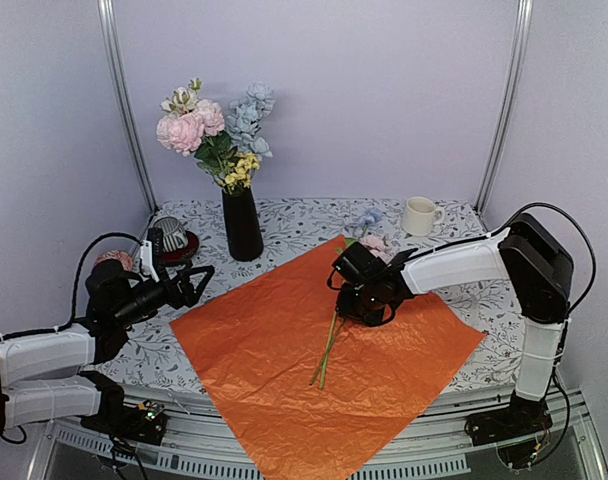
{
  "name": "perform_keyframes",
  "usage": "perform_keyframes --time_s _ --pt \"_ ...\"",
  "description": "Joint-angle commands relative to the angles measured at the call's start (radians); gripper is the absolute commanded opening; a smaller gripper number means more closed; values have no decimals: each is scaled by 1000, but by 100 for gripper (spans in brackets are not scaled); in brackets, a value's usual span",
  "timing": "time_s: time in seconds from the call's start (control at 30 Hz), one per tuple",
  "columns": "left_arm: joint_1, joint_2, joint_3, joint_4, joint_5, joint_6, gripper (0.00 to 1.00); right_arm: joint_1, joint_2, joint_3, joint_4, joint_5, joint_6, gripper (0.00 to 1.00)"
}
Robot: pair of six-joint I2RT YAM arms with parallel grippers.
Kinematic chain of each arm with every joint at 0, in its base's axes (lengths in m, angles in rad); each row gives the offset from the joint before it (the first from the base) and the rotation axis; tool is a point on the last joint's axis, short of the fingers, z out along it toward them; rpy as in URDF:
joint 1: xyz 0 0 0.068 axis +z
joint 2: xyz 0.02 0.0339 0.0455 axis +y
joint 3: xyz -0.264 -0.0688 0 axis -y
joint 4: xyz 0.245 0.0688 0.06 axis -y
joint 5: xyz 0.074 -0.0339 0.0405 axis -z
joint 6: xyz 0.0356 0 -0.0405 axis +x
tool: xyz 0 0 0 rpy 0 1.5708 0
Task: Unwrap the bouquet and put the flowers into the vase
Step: Pick up the fake flower from the flattened wrapping paper, then pass from the right arm to the left
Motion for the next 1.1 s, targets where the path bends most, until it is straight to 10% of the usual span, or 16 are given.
perform_keyframes --time_s 0.0,0.23,0.83,1.07 --pt "7 6 -11 18 13 -1 98 5 66 54 -43 31 25 29" --pt "6 7 -12 20 11 2 98 5 4 26 -21 53 19 4" --pt "-4 -4 24 14 155 -78 95 9 -462 -341 467 -47 -269 2" --pt "-277 35 77 119 49 -204 93 111 -598 -483 828 -125 -529 3"
